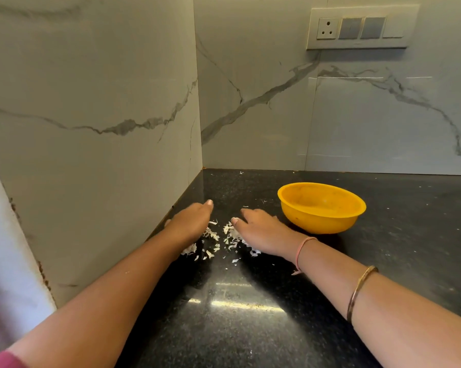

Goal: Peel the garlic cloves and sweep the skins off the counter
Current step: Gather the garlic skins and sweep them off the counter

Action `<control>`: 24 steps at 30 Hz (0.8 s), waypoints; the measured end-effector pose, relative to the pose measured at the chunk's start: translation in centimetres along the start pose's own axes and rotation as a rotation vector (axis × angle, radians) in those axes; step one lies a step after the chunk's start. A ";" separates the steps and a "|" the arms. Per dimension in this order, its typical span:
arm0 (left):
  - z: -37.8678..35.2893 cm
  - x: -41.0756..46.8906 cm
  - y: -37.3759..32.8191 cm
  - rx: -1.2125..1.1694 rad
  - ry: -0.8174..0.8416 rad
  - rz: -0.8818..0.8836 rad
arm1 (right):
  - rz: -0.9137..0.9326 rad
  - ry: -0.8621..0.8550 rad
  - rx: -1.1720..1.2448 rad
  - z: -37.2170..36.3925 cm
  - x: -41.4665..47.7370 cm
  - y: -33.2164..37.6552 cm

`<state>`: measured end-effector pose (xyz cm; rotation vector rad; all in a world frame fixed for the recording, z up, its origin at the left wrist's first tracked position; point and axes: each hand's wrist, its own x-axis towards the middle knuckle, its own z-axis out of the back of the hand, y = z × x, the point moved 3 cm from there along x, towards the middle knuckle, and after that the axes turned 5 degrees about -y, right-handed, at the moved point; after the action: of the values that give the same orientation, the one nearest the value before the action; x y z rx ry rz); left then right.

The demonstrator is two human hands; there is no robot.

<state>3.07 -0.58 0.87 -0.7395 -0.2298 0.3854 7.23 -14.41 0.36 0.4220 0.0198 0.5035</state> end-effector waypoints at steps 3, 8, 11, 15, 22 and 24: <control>-0.6 -0.2 -0.6 -0.216 0.029 -0.032 | 0.098 0.024 -0.039 -0.7 -0.3 1.3; -0.8 0.3 -0.7 -0.569 -0.006 -0.059 | 0.208 -0.022 0.339 -0.1 -0.8 2.3; 0.2 0.8 -0.4 -0.557 -0.194 -0.082 | 0.169 -0.165 0.332 0.9 -0.3 1.5; 1.2 1.5 0.5 -0.588 -0.355 -0.037 | 0.081 -0.134 0.180 1.1 1.2 0.0; 1.0 2.3 1.1 -0.571 -0.308 0.028 | 0.142 0.079 0.135 0.3 1.4 0.5; 0.8 2.1 1.1 -0.485 -0.243 0.037 | 0.163 0.104 0.234 0.3 1.1 0.7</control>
<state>4.45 1.54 0.85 -1.1751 -0.5516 0.4613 7.93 -13.39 0.98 0.6296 0.1463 0.6866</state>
